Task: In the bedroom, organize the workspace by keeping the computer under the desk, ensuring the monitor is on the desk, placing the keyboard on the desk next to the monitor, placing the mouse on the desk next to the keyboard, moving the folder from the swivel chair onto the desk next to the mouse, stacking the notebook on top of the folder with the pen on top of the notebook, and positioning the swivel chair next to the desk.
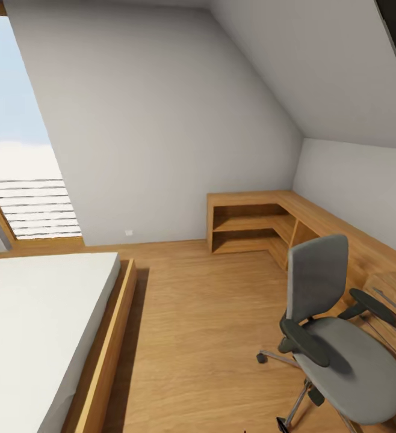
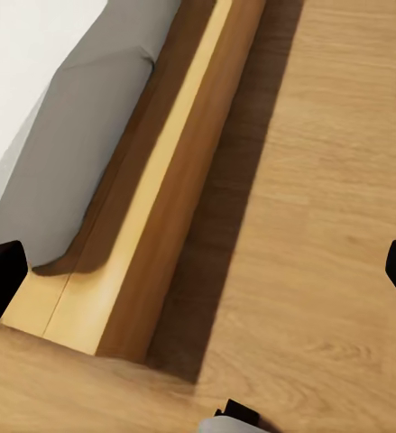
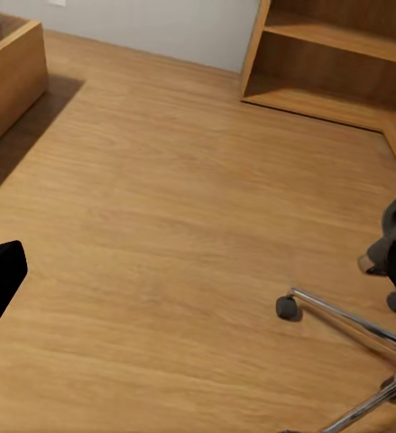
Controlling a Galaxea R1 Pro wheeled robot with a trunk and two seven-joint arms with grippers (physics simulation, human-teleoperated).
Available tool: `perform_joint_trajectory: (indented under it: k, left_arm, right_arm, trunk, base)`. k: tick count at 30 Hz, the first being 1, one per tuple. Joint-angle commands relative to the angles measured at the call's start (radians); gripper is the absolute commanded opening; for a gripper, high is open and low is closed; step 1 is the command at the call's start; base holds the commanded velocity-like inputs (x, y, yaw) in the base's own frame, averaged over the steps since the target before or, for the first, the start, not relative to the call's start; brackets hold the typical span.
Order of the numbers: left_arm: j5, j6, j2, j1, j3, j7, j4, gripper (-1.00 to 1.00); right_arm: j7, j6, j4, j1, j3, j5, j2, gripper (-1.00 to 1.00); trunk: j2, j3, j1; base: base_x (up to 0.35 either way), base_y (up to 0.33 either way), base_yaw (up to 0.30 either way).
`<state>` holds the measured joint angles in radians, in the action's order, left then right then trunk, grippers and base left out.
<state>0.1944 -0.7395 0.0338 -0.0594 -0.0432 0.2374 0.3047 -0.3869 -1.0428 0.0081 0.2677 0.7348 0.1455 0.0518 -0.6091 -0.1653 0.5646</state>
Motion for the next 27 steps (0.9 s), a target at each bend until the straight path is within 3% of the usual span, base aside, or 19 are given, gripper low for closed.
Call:
perform_joint_trajectory:
  k: [1,27]
  left_arm:
    - [-0.003,0.000,0.001,0.000,-0.004,0.001,0.002,1.00]
    - [-0.003,0.003,0.002,0.000,-0.004,0.002,0.002,1.00]
  right_arm:
    - [0.000,-0.003,0.001,0.001,0.009,0.010,0.001,1.00]
    - [0.002,-0.003,0.000,0.001,0.011,0.009,0.003,1.00]
  trunk:
    - [-0.001,-0.001,0.001]
    - [-0.001,0.021,0.001]
  base:
    - [0.196,0.065,0.013]
    - [0.268,0.062,0.002]
